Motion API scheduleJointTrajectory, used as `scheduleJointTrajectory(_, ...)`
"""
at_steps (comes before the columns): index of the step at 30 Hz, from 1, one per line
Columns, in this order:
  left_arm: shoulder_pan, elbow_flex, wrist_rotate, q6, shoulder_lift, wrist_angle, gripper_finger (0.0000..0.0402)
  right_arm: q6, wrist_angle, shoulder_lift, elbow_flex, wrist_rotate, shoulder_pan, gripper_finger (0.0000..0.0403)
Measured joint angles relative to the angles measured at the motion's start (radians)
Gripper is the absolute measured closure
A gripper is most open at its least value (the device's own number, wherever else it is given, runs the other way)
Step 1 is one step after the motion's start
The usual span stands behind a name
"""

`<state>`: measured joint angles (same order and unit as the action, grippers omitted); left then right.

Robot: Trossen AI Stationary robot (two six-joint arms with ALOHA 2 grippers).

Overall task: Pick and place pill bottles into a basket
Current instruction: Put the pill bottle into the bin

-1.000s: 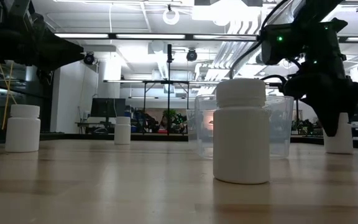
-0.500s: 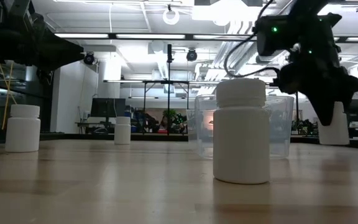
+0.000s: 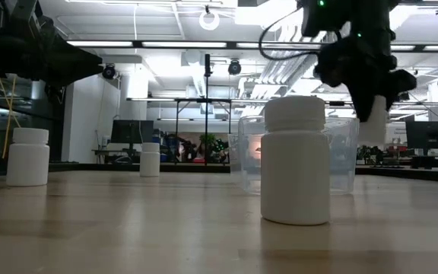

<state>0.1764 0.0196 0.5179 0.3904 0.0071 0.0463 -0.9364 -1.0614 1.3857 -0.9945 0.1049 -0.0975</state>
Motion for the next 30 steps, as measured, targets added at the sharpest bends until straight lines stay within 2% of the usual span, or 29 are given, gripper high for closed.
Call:
scheduleJointTrajectory(14, 0.000, 0.000, 0.000, 0.000, 0.000, 0.000, 0.0277, 0.026, 0.008, 0.000, -0.151, -0.083, 0.000, 0.0232)
scheduleJointTrajectory(24, 0.000, 0.000, 0.000, 0.000, 0.000, 0.000, 0.0277, 0.091, 0.161, 0.002, -0.201, -0.150, -0.015, 0.0232)
scheduleJointTrajectory(30, 0.000, 0.000, 0.000, 0.000, 0.000, 0.000, 0.0277, 0.154, 0.176, 0.002, -0.273, -0.210, -0.035, 0.0232)
